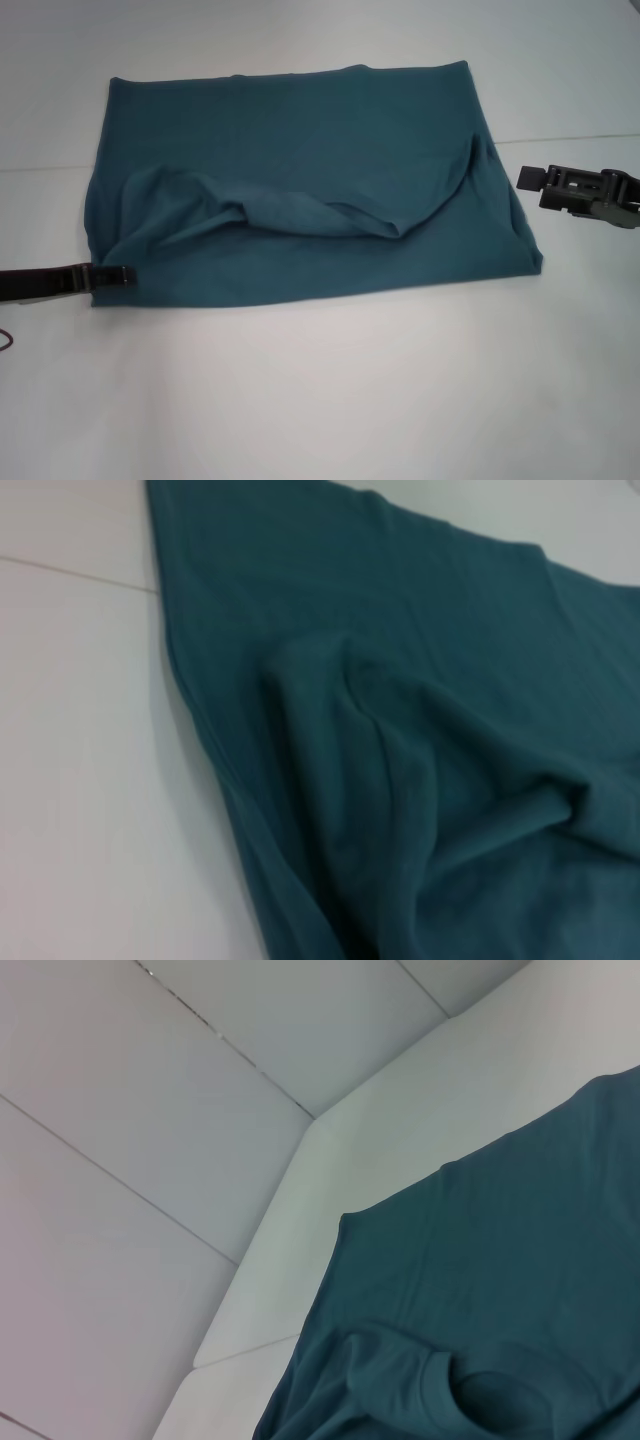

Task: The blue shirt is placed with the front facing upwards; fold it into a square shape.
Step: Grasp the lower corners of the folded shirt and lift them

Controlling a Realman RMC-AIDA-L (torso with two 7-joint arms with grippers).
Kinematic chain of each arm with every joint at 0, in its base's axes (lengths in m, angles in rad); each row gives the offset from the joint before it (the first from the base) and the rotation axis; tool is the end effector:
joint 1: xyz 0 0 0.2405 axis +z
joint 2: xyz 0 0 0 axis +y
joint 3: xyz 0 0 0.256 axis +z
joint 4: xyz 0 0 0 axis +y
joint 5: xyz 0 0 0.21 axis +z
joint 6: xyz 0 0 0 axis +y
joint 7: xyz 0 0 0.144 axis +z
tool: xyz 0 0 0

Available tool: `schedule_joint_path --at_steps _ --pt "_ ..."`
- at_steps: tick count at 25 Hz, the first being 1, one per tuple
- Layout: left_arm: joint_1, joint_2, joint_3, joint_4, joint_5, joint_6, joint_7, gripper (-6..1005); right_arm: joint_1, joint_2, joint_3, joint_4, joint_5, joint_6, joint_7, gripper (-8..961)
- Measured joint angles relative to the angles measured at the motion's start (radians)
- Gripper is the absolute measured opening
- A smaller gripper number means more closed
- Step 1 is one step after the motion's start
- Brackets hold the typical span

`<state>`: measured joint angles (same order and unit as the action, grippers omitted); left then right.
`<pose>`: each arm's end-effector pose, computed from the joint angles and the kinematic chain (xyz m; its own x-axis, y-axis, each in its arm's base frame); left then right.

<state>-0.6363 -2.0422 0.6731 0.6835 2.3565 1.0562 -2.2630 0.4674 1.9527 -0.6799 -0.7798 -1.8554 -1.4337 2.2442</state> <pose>-0.3091 0.3987 0.0264 0.3416 0.7937 0.5034 0.9293 -0.2053 -0.3069 0.2908 0.3597 0.0898 0.1883 -0.7185 -0.6695 -0.9393 -0.3309 0.0910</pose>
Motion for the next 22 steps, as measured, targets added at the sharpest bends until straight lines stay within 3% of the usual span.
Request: schedule_joint_path --at_steps 11,17,22 --pt "-0.031 -0.018 0.069 -0.031 0.001 -0.055 -0.025 736 -0.008 0.0 0.021 0.005 0.001 0.0 -0.002 832" --pt "-0.032 -0.014 0.067 -0.019 0.001 -0.064 -0.088 646 -0.007 -0.002 0.036 0.014 0.004 -0.005 -0.002 827" --pt "-0.028 -0.015 0.067 -0.016 0.001 -0.067 -0.09 507 -0.005 -0.003 0.037 0.014 0.005 -0.005 -0.002 822"
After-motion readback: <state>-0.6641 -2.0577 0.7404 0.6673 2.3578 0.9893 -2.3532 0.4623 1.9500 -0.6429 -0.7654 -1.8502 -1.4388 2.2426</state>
